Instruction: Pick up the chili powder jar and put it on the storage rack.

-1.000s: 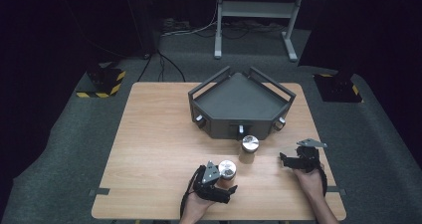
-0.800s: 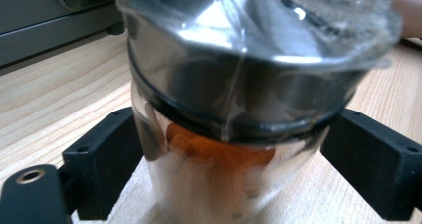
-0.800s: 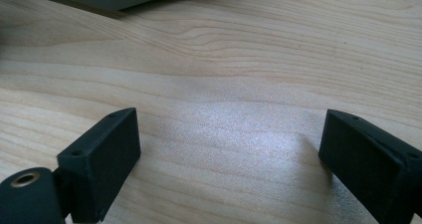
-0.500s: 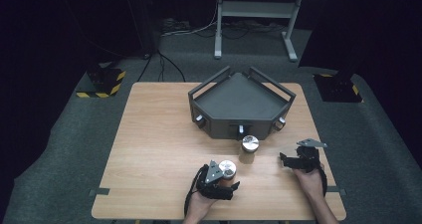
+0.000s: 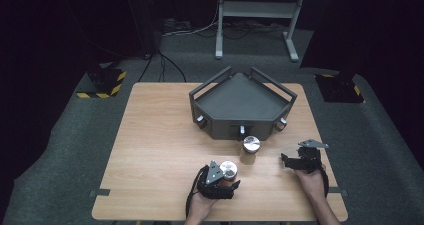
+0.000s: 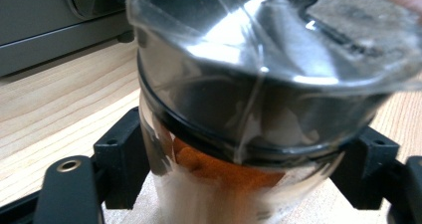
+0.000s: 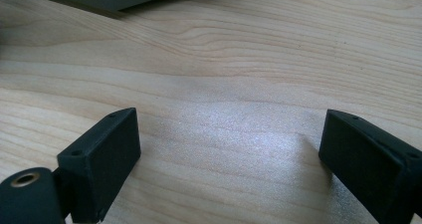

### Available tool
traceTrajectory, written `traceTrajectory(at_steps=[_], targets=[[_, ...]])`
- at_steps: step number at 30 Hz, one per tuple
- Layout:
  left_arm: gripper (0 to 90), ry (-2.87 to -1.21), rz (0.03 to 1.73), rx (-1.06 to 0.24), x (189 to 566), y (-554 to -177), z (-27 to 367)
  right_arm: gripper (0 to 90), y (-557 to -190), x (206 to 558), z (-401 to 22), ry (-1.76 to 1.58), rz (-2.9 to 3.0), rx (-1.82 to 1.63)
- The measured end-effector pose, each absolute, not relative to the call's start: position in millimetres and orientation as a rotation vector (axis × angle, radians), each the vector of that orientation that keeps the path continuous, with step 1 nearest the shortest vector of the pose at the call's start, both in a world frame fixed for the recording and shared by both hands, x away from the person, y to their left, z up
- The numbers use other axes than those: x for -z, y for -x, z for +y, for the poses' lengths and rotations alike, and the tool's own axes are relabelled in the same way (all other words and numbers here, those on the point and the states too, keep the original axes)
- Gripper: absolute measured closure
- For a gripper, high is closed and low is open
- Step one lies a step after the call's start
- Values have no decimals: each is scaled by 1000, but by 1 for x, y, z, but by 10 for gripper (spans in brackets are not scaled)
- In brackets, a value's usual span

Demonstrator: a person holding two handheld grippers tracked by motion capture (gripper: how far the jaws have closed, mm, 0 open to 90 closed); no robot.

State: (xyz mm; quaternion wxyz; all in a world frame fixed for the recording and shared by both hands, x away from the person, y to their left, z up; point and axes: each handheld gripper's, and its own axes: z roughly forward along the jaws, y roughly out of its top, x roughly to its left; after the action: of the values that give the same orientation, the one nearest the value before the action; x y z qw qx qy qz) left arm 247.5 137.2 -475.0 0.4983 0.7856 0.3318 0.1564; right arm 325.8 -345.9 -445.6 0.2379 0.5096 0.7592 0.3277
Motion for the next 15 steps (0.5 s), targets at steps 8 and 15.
traceTrajectory(at_steps=[8, 15], targets=[[261, -1899, 808, -393, 476, -246, 136, 92, -326, 446, -346, -1396, 2080, -898], [275, -1899, 810, -398, 476, -245, 136, 92, -326, 446, -346, -1397, 2080, -898]])
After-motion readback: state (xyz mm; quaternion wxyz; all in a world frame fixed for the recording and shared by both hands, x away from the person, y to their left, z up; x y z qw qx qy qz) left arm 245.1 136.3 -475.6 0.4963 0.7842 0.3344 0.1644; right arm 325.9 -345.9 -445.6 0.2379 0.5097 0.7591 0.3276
